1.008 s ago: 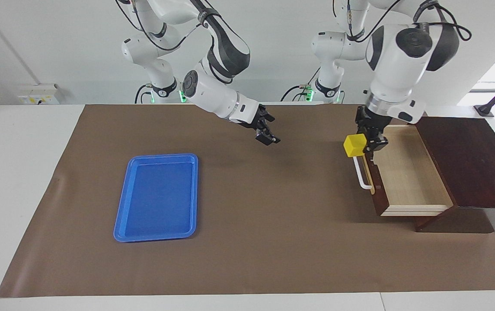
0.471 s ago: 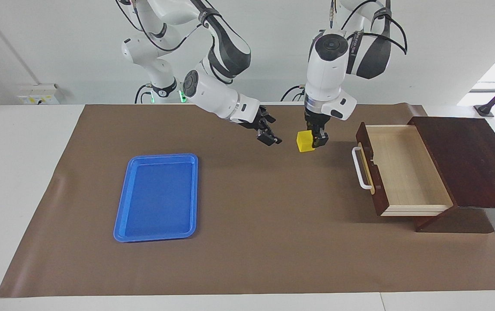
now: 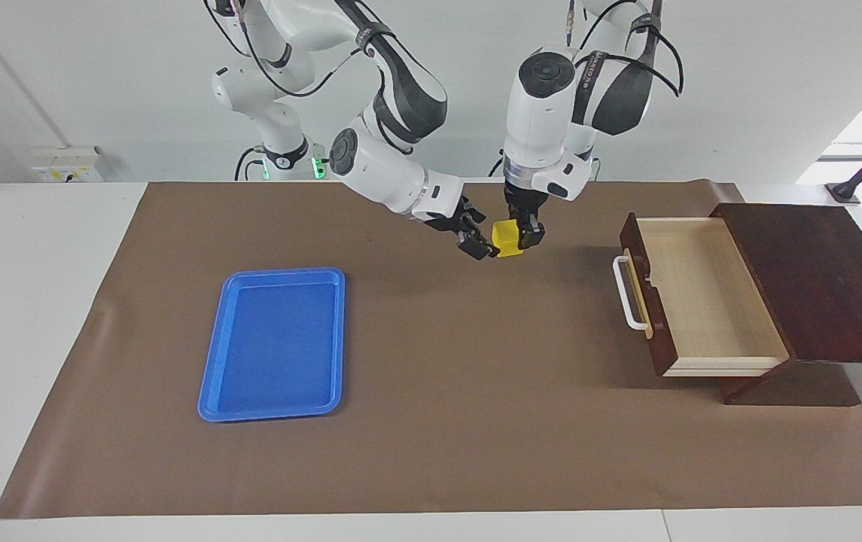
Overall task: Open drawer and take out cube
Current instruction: 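Carry the yellow cube toward the right gripper with the left gripper, then grasp the cube with the right gripper while the left gripper releases it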
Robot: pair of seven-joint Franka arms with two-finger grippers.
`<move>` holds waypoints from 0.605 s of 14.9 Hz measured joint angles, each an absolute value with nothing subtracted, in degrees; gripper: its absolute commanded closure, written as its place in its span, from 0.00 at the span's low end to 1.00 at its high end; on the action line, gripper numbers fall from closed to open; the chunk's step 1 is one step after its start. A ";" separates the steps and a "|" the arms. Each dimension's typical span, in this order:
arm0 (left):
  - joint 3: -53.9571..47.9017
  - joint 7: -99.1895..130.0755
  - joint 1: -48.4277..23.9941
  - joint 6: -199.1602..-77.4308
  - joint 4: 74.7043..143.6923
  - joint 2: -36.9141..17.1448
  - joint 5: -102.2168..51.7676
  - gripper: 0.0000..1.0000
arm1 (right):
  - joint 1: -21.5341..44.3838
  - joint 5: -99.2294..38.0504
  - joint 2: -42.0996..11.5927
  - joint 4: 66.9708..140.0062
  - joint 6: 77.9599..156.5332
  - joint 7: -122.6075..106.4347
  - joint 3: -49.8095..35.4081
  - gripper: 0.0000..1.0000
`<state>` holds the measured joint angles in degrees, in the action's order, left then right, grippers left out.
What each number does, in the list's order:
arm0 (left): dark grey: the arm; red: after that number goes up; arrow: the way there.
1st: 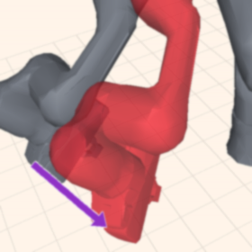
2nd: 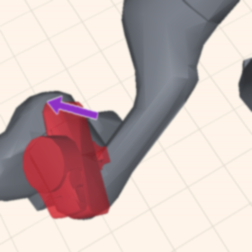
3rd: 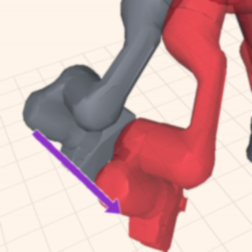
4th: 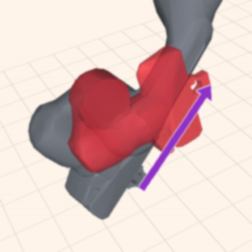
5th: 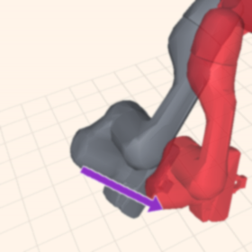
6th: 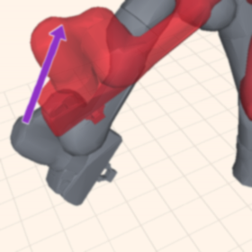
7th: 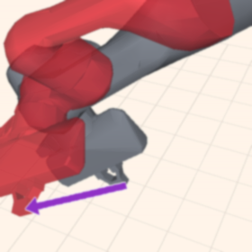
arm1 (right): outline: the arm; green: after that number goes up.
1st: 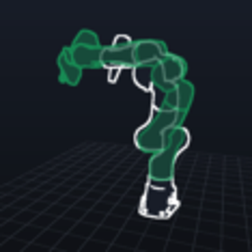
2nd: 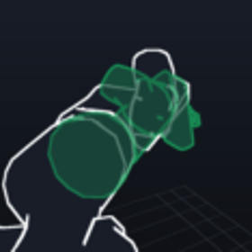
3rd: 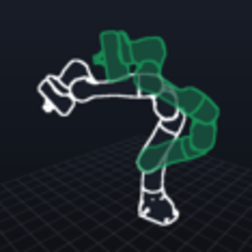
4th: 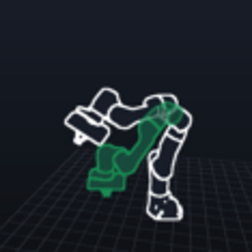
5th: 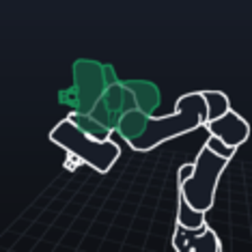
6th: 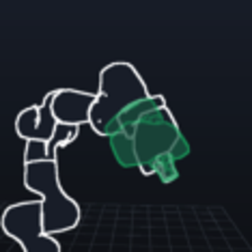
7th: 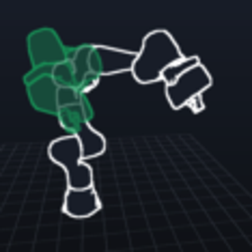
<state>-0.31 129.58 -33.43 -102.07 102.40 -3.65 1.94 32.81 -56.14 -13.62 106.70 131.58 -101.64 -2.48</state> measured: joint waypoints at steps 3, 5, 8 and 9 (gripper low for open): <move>-0.36 130.54 -34.50 -102.58 102.58 -3.58 1.60 1.00 | 32.82 -56.14 -14.80 105.41 131.63 -101.64 -2.47 0.00; -0.34 131.05 -34.55 -103.50 103.06 -3.51 1.55 1.00 | 33.10 -56.14 -15.46 104.79 131.63 -101.64 -2.50 0.00; -0.32 131.24 -34.55 -103.90 103.71 -3.26 1.53 1.00 | 33.43 -56.14 -15.83 104.52 131.63 -101.64 -2.52 0.43; -0.29 131.25 -34.55 -103.93 103.85 -3.15 1.53 1.00 | 33.43 -56.25 -15.86 104.46 131.63 -101.63 -2.51 0.86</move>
